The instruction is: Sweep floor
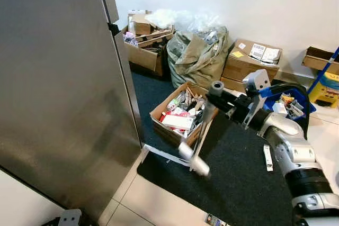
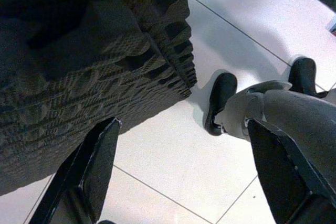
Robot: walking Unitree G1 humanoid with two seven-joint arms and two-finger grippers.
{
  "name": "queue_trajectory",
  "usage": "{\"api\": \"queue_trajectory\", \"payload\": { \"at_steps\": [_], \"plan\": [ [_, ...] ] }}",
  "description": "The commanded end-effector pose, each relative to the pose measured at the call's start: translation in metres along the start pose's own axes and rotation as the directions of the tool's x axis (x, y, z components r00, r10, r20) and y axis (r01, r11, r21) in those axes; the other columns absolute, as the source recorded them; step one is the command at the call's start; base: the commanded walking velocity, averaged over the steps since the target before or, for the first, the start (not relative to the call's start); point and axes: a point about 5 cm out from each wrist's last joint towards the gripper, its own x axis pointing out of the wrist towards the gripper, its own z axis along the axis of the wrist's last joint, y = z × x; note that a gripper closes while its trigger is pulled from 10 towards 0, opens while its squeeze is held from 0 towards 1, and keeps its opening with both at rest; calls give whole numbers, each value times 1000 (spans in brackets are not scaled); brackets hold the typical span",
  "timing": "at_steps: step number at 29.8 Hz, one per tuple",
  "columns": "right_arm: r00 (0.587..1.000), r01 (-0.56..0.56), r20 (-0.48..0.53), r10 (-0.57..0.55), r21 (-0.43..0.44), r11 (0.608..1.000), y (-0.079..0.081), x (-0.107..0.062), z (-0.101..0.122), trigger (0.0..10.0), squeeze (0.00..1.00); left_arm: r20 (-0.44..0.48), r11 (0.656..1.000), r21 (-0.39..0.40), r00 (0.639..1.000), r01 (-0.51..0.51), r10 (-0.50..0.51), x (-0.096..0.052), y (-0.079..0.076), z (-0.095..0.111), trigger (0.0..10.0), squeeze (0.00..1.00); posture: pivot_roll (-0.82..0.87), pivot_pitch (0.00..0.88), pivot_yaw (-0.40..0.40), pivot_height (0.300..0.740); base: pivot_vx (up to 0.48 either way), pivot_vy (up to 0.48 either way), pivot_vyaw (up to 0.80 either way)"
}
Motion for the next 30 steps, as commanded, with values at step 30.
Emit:
{"api": "queue_trajectory", "payload": {
  "at_steps": [30],
  "plan": [
    [971,83,-234,-35,196,977,19,-14,-38,10000,0,-39,999,18,999,29,-28,-1,-2,-9,10000,0,-48,103,33,740,0,-103,0]
  ]
}}
